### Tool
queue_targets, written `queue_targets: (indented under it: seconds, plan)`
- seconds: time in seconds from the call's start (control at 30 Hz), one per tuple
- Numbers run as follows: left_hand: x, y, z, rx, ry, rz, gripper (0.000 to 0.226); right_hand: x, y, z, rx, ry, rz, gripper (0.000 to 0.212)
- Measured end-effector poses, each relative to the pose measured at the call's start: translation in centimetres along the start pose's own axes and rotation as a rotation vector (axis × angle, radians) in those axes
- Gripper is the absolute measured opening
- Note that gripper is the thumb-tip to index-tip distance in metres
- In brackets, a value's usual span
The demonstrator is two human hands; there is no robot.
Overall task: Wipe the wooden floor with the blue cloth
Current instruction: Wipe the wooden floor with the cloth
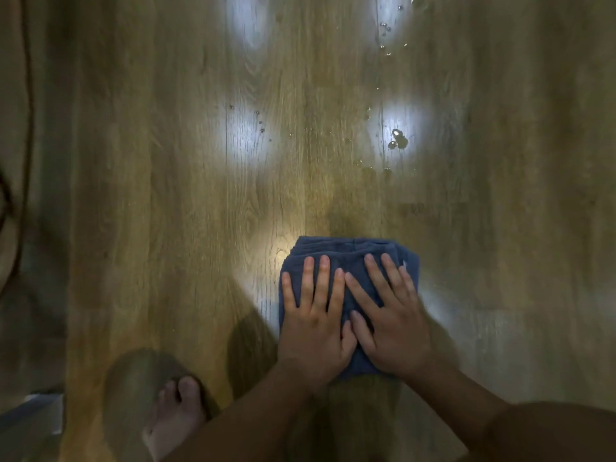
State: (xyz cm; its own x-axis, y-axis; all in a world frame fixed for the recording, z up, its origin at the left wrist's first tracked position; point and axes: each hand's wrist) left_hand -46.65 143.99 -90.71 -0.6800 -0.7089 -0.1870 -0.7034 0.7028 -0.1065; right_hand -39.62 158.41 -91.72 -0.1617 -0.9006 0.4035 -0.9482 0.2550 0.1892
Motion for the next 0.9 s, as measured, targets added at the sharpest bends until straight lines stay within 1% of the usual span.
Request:
queue_targets:
  seconds: [0.1, 0.23, 0.4, 0.6, 0.73, 0.9]
  plan:
    - [0.4, 0.9, 0.8, -0.078, -0.026, -0.016, 0.077, -1.3, 1.2, 0.5, -0.008, 0.001, -0.064, 0.054]
    - [0.5, 2.1, 1.0, -0.114, -0.026, -0.010, 0.078, -2.0, 2.7, 0.6, 0.001, 0.008, -0.099, 0.054]
    - [1.1, 6.4, 0.4, -0.121, 0.006, -0.036, 0.078, -4.2, 7.3, 1.2, -0.011, 0.030, -0.162, 0.055]
    - [3.8, 15.5, -1.0, -0.069, 0.052, -0.030, 0.081, -6.5, 16.1, 1.8, 0.001, -0.008, -0.131, 0.055]
    - [4.7, 19.7, -1.3, -0.094, 0.035, -0.071, 0.081, -7.7, 20.6, 2.0, 0.010, -0.026, -0.153, 0.056]
    - [5.6, 22.8, -1.5, -0.131, 0.043, -0.074, 0.081, -8.8, 24.0, 2.3, 0.018, -0.032, -0.181, 0.055]
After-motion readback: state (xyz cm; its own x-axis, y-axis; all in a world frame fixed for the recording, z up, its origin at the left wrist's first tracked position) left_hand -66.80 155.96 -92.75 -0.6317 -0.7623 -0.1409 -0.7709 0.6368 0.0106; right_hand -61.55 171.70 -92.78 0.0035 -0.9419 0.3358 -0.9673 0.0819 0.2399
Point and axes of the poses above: each hand's wrist, its own y-axis towards the middle knuckle, its own z-axis out of the palm, x = y × z, and after that the axes turned 12 degrees about -x, right-handed
